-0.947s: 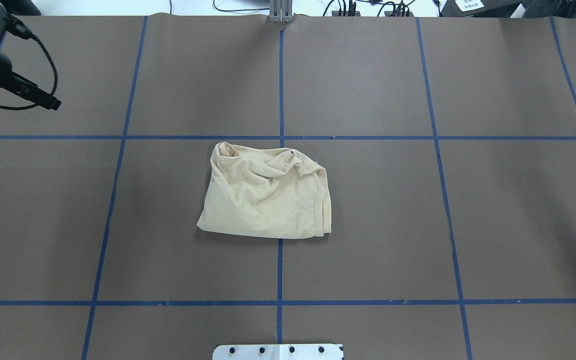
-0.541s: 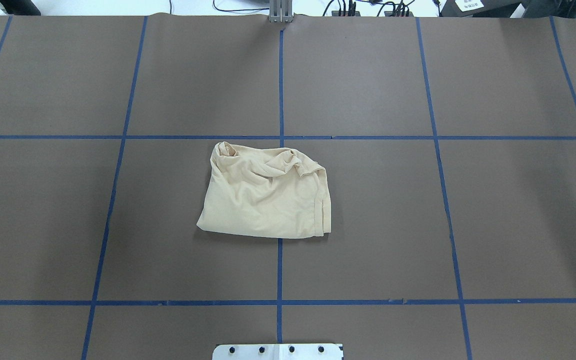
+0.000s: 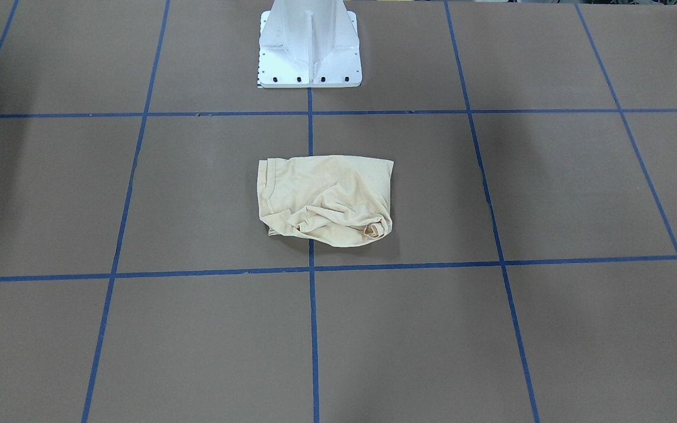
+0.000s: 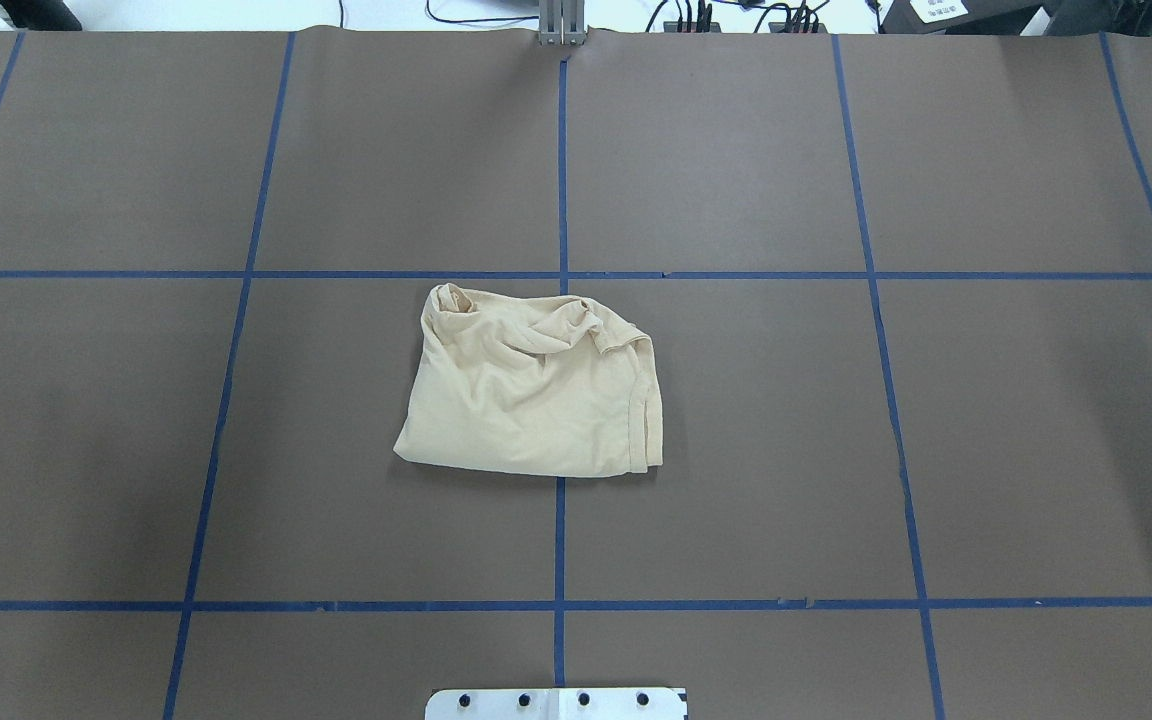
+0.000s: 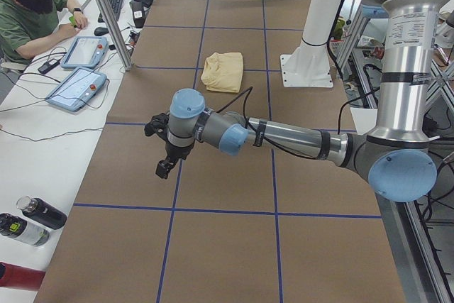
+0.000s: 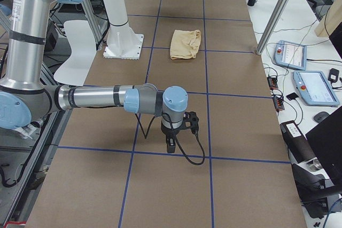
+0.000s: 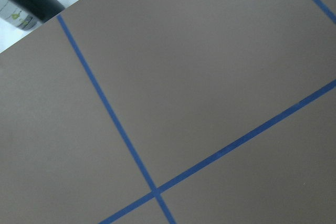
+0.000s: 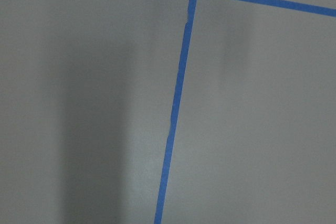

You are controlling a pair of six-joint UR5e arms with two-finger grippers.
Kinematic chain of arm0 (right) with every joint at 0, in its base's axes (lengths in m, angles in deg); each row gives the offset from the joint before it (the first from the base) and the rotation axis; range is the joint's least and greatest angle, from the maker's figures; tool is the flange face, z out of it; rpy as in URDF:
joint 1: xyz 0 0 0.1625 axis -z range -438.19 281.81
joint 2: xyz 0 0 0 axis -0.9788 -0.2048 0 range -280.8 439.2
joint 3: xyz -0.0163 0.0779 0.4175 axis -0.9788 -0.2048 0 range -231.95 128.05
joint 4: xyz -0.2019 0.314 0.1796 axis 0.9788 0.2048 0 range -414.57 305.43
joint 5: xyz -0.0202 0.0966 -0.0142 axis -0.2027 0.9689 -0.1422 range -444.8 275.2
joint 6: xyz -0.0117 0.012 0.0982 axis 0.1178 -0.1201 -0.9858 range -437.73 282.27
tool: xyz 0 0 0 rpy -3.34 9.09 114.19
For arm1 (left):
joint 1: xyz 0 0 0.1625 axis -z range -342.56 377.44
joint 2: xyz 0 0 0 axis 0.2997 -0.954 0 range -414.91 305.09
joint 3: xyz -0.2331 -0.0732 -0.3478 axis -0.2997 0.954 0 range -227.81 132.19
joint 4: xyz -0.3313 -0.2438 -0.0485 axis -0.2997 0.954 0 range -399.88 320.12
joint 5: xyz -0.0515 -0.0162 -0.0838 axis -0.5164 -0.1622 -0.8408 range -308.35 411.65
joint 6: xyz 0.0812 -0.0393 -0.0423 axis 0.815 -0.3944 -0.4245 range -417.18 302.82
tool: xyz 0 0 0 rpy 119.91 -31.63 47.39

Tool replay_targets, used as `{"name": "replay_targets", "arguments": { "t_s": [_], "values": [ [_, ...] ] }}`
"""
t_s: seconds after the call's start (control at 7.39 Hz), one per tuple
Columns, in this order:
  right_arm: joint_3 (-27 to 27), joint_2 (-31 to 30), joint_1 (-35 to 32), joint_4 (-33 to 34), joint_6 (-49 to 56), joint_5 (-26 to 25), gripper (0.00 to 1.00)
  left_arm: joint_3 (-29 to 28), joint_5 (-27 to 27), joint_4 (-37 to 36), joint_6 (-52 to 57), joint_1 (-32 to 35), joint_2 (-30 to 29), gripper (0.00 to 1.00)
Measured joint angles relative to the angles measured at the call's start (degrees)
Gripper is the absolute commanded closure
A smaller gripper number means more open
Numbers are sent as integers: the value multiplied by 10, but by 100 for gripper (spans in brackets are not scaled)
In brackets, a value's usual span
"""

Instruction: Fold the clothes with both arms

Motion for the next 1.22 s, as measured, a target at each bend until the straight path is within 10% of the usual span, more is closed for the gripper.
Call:
{"name": "replay_targets", "arguments": {
  "t_s": [0.68, 1.22],
  "values": [
    [-24, -3, 0, -130, -47, -22, 0, -15, -101, -1, -3, 55, 61, 0],
    [-37, -4, 0, -151, -66, -5, 0, -12, -75, -63, -3, 55, 74, 0]
  ]
}}
